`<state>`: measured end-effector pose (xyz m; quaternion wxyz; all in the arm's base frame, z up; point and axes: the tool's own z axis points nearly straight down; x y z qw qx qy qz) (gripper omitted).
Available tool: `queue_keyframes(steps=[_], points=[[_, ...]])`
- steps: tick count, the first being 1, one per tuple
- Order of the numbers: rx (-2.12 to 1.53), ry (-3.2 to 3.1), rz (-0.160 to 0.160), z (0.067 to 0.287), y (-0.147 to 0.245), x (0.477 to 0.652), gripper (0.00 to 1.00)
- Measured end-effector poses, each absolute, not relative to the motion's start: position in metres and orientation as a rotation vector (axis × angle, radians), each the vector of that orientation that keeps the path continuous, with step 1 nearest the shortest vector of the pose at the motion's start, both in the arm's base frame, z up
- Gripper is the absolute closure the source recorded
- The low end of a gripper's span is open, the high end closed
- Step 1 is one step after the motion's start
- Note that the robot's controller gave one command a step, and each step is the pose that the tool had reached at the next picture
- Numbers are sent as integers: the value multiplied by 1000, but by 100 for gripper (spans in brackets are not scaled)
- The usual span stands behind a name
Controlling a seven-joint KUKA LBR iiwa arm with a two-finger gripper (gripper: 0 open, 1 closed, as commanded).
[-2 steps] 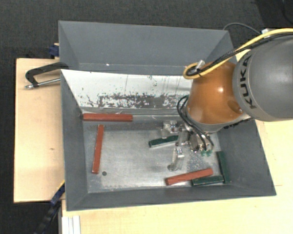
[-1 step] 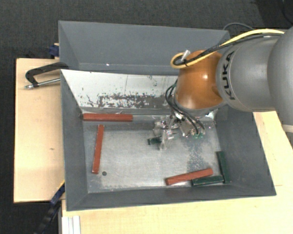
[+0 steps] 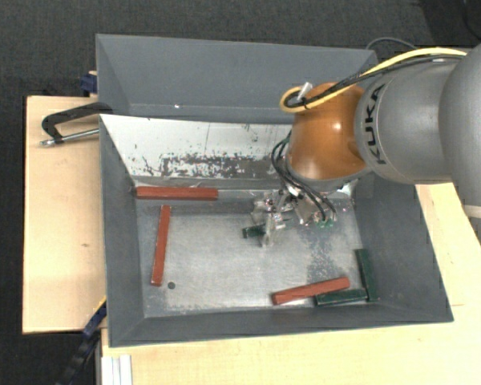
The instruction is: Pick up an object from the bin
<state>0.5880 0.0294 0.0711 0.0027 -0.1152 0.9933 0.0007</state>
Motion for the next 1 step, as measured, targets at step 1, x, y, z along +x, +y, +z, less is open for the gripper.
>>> queue_keyframes(steps=[1], points=[[-428,3106,1,213,35,578,100]])
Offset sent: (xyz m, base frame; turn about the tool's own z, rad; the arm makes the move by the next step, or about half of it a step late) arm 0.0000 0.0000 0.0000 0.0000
